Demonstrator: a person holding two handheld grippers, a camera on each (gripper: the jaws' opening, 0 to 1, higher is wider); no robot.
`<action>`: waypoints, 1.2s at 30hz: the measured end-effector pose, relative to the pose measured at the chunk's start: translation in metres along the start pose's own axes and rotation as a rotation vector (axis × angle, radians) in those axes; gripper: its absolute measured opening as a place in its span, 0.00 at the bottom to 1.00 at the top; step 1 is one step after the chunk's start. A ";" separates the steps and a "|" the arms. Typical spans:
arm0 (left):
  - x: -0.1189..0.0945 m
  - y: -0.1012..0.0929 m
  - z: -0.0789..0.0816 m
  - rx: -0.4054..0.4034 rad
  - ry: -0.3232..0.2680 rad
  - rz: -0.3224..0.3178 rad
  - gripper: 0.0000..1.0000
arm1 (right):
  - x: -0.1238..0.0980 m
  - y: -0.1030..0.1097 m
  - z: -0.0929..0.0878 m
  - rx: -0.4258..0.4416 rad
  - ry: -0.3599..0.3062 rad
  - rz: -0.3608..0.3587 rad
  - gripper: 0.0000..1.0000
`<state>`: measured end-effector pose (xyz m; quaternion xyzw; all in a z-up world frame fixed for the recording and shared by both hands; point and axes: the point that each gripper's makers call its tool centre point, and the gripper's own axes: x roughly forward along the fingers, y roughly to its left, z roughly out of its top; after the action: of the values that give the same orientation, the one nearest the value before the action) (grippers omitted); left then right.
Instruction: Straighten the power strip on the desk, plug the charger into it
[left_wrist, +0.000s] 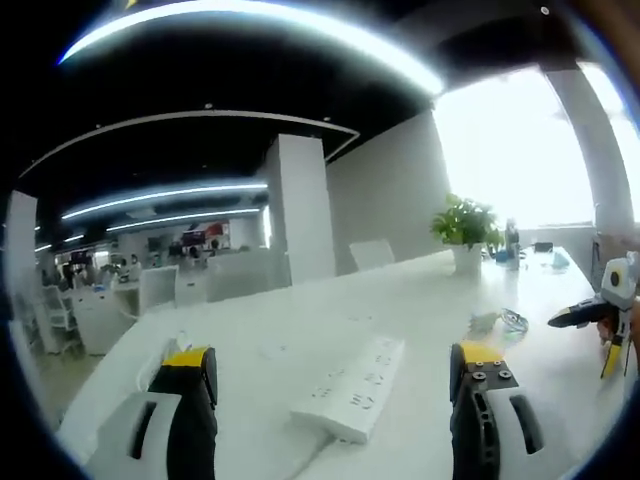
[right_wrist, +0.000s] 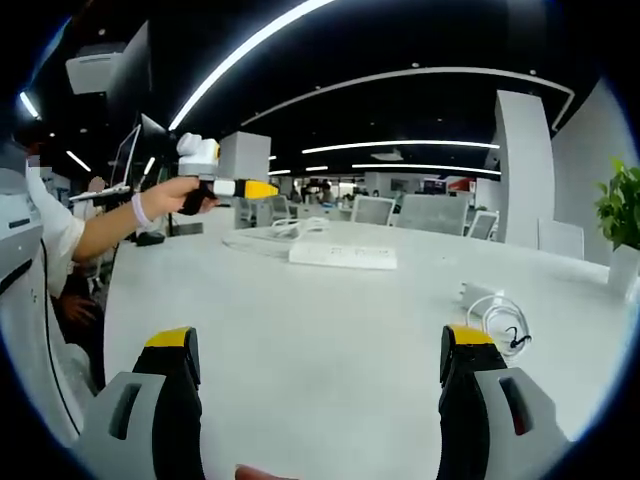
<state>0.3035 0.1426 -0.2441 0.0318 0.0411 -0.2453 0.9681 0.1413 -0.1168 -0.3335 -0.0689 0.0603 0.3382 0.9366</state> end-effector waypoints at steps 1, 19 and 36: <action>0.001 0.000 -0.001 -0.004 0.003 -0.001 1.00 | 0.000 0.000 0.000 -0.001 0.001 0.001 1.00; 0.030 0.004 -0.023 0.065 0.093 -0.008 1.00 | 0.000 -0.001 -0.002 0.010 -0.004 0.000 1.00; 0.055 -0.003 -0.015 0.094 0.113 -0.071 1.00 | 0.002 -0.003 0.005 0.003 -0.017 0.004 1.00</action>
<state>0.3490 0.1154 -0.2648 0.0893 0.0851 -0.2790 0.9523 0.1449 -0.1169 -0.3290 -0.0645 0.0528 0.3407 0.9365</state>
